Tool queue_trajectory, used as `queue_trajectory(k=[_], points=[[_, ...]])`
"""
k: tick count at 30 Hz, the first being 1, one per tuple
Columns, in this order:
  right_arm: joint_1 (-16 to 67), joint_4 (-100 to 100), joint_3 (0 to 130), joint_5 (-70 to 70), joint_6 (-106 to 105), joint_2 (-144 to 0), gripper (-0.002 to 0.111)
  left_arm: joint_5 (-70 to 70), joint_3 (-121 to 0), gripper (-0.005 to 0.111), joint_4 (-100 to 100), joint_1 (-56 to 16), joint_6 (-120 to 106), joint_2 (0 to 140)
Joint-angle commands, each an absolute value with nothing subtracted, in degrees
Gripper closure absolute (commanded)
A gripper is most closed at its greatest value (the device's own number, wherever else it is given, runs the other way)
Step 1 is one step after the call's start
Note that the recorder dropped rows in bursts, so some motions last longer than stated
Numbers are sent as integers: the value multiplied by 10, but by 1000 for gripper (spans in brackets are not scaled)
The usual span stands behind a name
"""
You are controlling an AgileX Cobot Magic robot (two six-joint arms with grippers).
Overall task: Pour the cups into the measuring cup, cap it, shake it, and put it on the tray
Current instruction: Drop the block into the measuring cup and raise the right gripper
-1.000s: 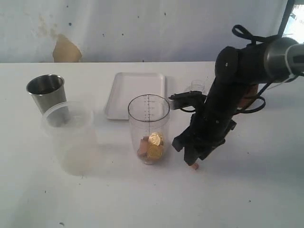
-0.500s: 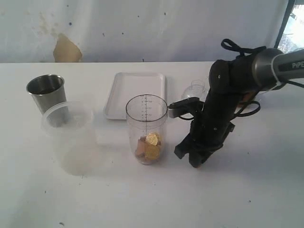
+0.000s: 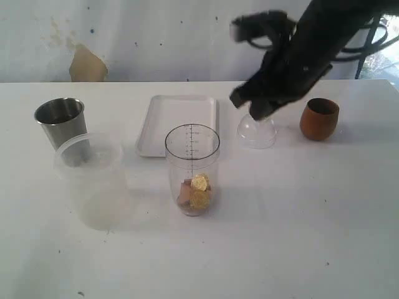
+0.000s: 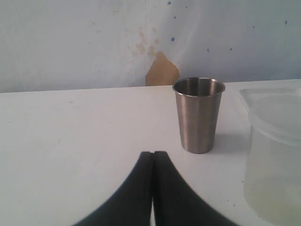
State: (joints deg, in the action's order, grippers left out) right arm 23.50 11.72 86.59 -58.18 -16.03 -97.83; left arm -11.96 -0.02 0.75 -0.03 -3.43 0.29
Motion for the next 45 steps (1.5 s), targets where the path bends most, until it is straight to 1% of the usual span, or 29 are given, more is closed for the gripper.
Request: queue_trajectory(k=[1,5,8,12,19,21,22,24,28,29,31,34,36,40,45], points=[[249,290,929,-617,-226,-976,108,-115,0,107,8,-3,-30,0],[287,226,961,-619,-186,-1032,108,-115,0,107,8,-3,-30,0],[297,211,971,-639,-177,-1067,108,-115,0,107,8,-3,-30,0],[302,210,975,-639,-177,-1096,108,-115,0,107,8,-3,-30,0],[302,208,975,-630,-177,-1103,108,-115,0,107,8,-3,-30,0],[302,208,975,-626,-177,-1103,105,-115,0,107,8,-3,-30,0],[302,206,975,-623,-177,-1103,101,-115,0,107,8,-3,-30,0],[302,201,975,-612,-177,-1103,89,-115,0,107,8,-3,-30,0],[302,182,986,-602,-177,-1103,48,-115,0,107,8,-3,-30,0],[302,182,990,-602,-177,-1103,40,-115,0,107,8,-3,-30,0],[302,182,996,-602,-177,-1101,36,-115,0,107,8,-3,-30,0],[302,182,1006,-599,-177,-1089,37,-115,0,107,8,-3,-30,0],[302,182,1018,-599,-177,-1077,42,-115,0,107,8,-3,-30,0],[302,179,1035,-603,-177,-1042,56,-115,0,107,8,-3,-30,0],[302,147,1040,-607,-177,-976,77,-115,0,107,8,-3,-30,0]])
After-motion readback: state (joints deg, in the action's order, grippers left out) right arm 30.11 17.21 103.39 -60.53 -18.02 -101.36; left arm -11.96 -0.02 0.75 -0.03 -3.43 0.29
